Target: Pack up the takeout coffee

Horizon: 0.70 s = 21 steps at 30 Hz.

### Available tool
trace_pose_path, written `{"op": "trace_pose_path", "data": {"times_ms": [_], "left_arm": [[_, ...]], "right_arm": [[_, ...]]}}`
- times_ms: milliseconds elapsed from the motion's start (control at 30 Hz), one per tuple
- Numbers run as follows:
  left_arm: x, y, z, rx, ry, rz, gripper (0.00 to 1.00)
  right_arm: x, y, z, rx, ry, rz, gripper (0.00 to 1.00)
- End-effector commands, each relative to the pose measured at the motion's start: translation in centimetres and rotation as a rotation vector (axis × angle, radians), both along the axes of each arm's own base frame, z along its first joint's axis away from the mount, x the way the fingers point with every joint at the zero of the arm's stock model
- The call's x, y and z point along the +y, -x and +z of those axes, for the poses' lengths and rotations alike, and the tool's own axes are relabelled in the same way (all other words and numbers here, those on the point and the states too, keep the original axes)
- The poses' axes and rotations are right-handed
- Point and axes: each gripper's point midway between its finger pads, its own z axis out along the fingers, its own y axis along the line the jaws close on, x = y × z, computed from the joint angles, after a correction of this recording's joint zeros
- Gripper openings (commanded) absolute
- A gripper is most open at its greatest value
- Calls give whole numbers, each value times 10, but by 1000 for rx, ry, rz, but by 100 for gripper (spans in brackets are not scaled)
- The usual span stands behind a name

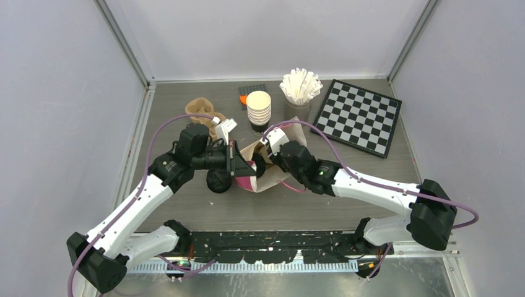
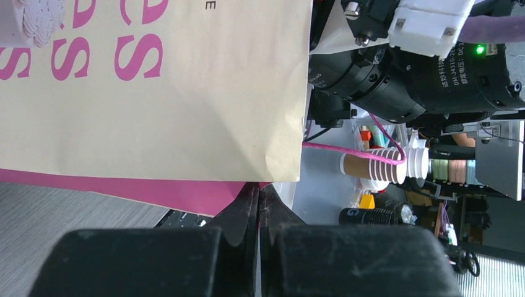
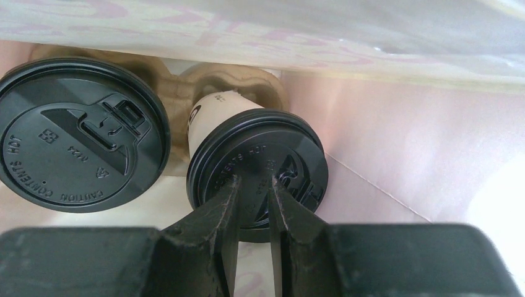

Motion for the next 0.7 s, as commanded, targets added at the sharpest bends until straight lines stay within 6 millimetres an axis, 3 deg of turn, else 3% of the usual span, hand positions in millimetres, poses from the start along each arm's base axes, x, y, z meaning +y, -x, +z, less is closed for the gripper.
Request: {"op": "trace_pose_path", "data": {"times_ms": [0, 667], "left_arm": [[-4, 3, 22, -54, 75, -25, 0], [-12, -9, 38, -21, 183, 52, 0]], "right_arm": [[9, -8, 16, -24, -65, -26, 28], [5, -1, 32, -31, -90, -4, 32]]}}
